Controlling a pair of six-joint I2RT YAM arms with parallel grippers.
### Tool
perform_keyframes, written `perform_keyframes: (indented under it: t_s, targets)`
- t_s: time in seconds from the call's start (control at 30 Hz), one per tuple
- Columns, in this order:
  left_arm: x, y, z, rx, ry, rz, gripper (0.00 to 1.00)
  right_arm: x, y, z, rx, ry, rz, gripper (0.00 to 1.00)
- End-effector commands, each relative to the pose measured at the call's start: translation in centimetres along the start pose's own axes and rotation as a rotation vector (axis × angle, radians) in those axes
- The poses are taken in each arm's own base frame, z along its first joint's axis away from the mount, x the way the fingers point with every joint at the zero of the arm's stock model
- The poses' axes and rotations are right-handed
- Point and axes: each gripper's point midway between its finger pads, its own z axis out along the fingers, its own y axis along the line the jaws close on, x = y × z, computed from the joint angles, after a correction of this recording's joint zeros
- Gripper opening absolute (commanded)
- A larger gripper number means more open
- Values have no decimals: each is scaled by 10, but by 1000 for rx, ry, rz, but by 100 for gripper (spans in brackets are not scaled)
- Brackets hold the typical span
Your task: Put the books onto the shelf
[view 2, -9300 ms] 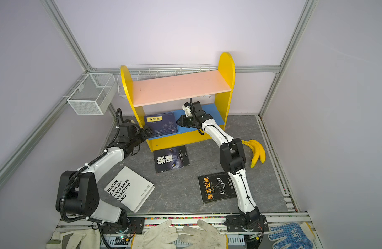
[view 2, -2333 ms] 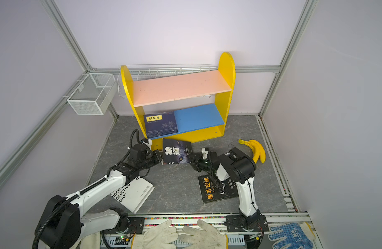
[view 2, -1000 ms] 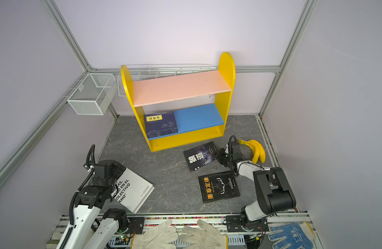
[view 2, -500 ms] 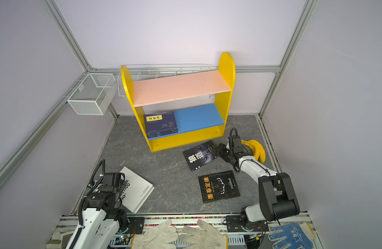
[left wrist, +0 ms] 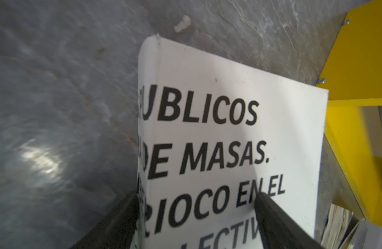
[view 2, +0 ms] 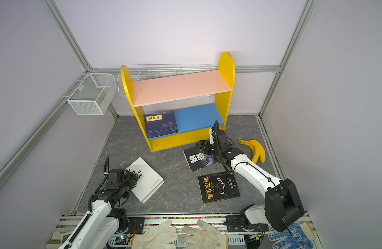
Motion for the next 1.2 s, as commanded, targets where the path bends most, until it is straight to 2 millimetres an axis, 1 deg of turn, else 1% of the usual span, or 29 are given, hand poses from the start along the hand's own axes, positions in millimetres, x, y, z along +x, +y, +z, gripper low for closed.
perform_keyframes:
  t_s: [0.0,0.1,0.17,0.2,0.27,0.37,0.47,0.6,0.7,0.8,0.87,0.93,1.0,1.07,1.17]
  targets:
    - [19,-12,12,52,118,91,84,10,37,24,-145,71,-85,84]
    - [23,-32,15,102,151,140,83,26,69,42,-251,142,-125,84]
    - [29,-50,16,157,161,195,83,42,87,54,-295,199,-156,84]
    - [31,-58,15,180,164,216,83,49,95,58,-313,223,-164,84]
    - [39,-73,16,218,182,251,83,68,104,69,-325,277,-167,85]
    - [46,-83,18,245,199,273,83,89,99,81,-313,345,-123,85]
    - [49,-88,20,270,199,278,83,103,95,90,-328,390,-103,84]
    - [49,-95,20,292,201,290,83,116,86,104,-313,441,-111,83]
    - [48,-98,19,303,200,294,83,123,90,112,-340,488,-121,81]
    - [48,-98,18,304,197,292,83,131,101,112,-406,528,-117,77]
    - [49,-98,19,303,200,288,83,135,107,108,-431,542,-129,75]
    - [48,-98,19,304,197,285,83,139,112,103,-459,555,-146,70]
    - [48,-99,19,308,196,282,83,143,119,98,-494,574,-145,61]
    - [48,-100,19,312,198,284,83,144,121,96,-507,583,-136,49]
    - [48,-102,18,315,201,286,83,145,125,93,-524,590,-132,38]
